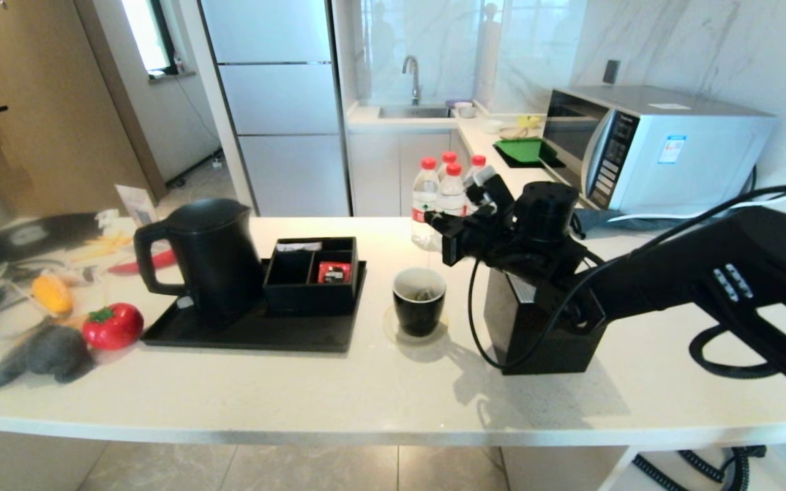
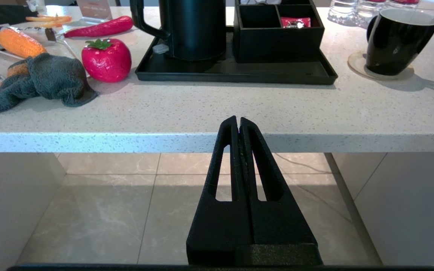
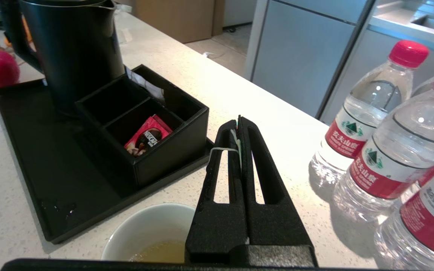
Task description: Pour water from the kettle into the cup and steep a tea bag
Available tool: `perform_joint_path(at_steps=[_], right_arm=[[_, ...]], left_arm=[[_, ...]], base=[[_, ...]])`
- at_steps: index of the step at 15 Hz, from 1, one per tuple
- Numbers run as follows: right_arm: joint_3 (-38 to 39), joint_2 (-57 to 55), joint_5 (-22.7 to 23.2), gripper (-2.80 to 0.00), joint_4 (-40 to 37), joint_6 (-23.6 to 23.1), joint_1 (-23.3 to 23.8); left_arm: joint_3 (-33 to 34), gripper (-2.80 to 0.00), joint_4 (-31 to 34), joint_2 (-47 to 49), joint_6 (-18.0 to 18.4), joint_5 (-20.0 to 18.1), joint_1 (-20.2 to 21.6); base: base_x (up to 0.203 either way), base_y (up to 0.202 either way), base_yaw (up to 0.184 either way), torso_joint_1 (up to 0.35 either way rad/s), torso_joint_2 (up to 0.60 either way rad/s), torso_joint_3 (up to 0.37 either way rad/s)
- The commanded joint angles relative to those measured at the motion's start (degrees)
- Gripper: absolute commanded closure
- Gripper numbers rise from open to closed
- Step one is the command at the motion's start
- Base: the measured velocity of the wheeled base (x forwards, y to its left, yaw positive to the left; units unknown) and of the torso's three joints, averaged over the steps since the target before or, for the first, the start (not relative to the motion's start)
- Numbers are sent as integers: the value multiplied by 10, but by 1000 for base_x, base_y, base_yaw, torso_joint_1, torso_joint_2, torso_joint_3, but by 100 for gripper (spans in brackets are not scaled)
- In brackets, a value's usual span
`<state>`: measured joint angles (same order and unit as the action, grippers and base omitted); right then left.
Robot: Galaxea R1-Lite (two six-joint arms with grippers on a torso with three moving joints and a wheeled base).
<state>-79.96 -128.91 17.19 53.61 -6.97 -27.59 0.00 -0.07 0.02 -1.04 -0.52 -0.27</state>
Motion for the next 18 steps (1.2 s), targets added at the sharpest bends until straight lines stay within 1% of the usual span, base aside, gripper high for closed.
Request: perform_joint_path(at_steps=[1,5,10,11,13,15,18], right_arm=[[0,15,-16,0,-9,-1,-5],[-1,47,-118,0,-54,0,-27],[-2,81,-233,0,-117,4,-62],[-3,87,-249,0,-124,4,-68],[-4,95,-264,0,-135,5,-75],[-10,100,-267,0,-150,5,-80],[-41,101,-267,0,-173,5,-82]], left_arm=[[0,0,0,0,0,0,0],[0,0,0,0,-1,0,0],[0,0,0,0,0,0,0],[0,0,0,0,-1,0,0],[0,0,0,0,0,0,0],[0,0,0,0,-1,0,0],[0,0,0,0,-1,0,0]], base=[[0,0,0,0,0,0],[0,0,0,0,0,0],[0,0,0,0,0,0],[0,0,0,0,0,0],[0,0,0,0,0,0],[0,0,0,0,0,0],[0,0,0,0,0,0]])
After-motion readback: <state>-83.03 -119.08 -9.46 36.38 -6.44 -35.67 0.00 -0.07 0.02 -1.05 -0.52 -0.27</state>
